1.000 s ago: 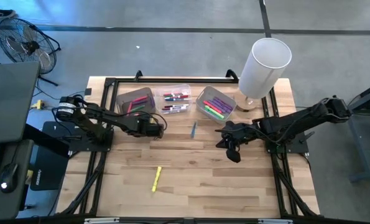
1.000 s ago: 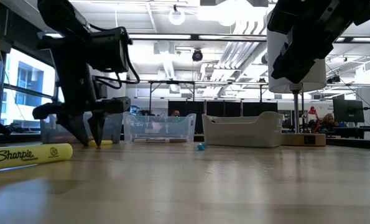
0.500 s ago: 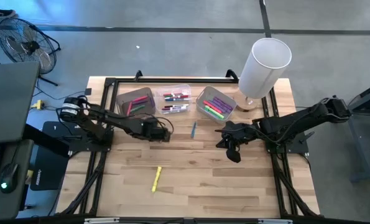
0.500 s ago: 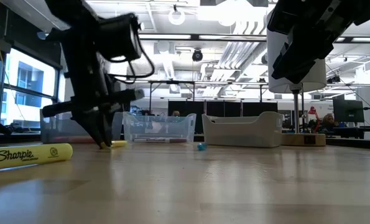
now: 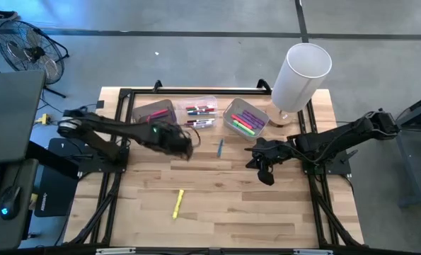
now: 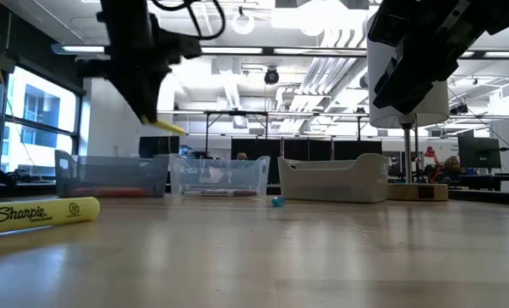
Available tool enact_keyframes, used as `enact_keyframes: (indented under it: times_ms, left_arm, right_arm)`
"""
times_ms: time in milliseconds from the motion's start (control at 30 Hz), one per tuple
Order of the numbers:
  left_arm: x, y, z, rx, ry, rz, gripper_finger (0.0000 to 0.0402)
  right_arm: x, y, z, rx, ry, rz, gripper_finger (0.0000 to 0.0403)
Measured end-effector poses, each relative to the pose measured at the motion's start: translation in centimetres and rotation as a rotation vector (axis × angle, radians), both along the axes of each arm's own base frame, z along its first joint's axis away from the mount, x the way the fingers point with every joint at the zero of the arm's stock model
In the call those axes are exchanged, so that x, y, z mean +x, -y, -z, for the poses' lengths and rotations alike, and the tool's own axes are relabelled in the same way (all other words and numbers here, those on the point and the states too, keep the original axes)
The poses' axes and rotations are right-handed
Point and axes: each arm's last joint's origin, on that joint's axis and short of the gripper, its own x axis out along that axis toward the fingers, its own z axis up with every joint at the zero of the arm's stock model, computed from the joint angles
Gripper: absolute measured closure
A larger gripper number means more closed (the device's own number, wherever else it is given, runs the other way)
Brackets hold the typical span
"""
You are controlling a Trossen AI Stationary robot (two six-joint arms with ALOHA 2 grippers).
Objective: Pick & Place Markers
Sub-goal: Put the yellow pen into the black bin, then put the yellow highlighter pen into the gray bin
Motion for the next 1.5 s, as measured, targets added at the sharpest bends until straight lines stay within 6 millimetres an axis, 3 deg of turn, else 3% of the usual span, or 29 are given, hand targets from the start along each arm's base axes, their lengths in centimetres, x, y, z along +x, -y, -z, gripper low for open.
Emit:
enact_keyframes:
  times_ms: [167, 267, 533, 867, 1100, 1267, 1500]
  left_arm:
    - [-4.5, -3.0, -3.1, 0.085, -0.127, -0.079, 0.0381]
    - [-6.7, -4.7, -4.0, 0.094, -0.228, -0.082, 0.0381]
    - [-7.4, -8.5, -4.1, 0.125, -0.277, -0.095, 0.0371]
    - [-7.1, -9.9, -3.6, 0.1, -0.287, -0.149, 0.0258]
    - [-5.8, -8.4, -3.6, -0.021, -0.152, -0.095, 0.0218]
    - [-3.8, -5.2, -3.8, -0.053, 0.012, -0.055, 0.0217]
    - [-0.2, 0.7, -1.8, -0.195, 0.094, 0.048, 0.0216]
  right_arm:
    - [0.0, 0.0, 0.0, -0.014, 0.001, -0.013, 0.0402]
    - [0.0, 0.0, 0.0, -0.015, 0.0, -0.014, 0.0401]
    - [0.0, -0.1, 0.0, 0.003, 0.0, -0.036, 0.0401]
    - [-0.4, -1.4, 0.1, 0.02, -0.018, -0.079, 0.0401]
    - [-0.6, -2.1, 0.1, 0.02, -0.016, -0.075, 0.0401]
    - [-0.7, -2.4, 0.2, -0.005, -0.026, -0.064, 0.0402]
    - [-0.8, -2.2, 0.3, -0.027, -0.034, -0.028, 0.0402]
